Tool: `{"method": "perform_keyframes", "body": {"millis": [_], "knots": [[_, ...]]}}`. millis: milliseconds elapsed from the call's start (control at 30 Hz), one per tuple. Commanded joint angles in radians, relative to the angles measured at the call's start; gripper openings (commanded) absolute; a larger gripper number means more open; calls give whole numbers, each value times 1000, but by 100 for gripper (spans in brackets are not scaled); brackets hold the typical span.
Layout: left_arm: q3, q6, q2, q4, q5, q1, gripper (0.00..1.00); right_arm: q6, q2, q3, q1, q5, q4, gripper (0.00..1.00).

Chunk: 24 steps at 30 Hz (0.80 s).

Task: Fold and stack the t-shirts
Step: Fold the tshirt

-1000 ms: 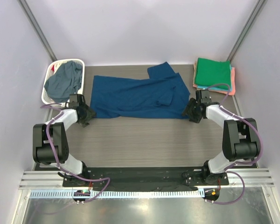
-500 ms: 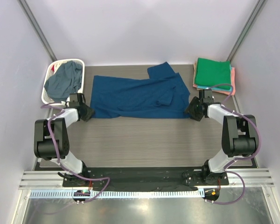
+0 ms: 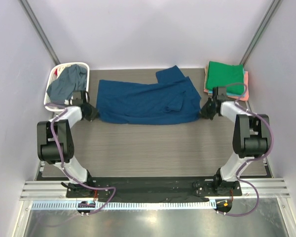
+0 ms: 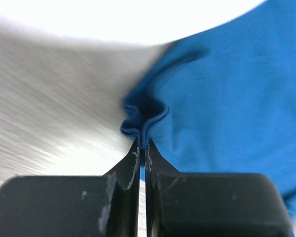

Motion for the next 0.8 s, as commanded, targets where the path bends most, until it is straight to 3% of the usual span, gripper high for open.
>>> {"method": "perform_keyframes", "body": {"millis": [0,67,167,433,767], "knots": [[215,-5,-81,-122,29,0,0,-7,-49,287,-11,-42,-72,1],[207,-16,-176,-131,-69,2,0,-9,-128,331,-14,47,-88,1],[155,-2,-299,-186,-106,6,0,-26,-196,278,-48,43,-160,1],[-211,-31,-452,-171,-34,8,0,-29,-367,-137,-60,10,-138,1],[-377,-22,-665,-304,-80,20,0,37,-590,-383,-115,1,-181,1]]}}
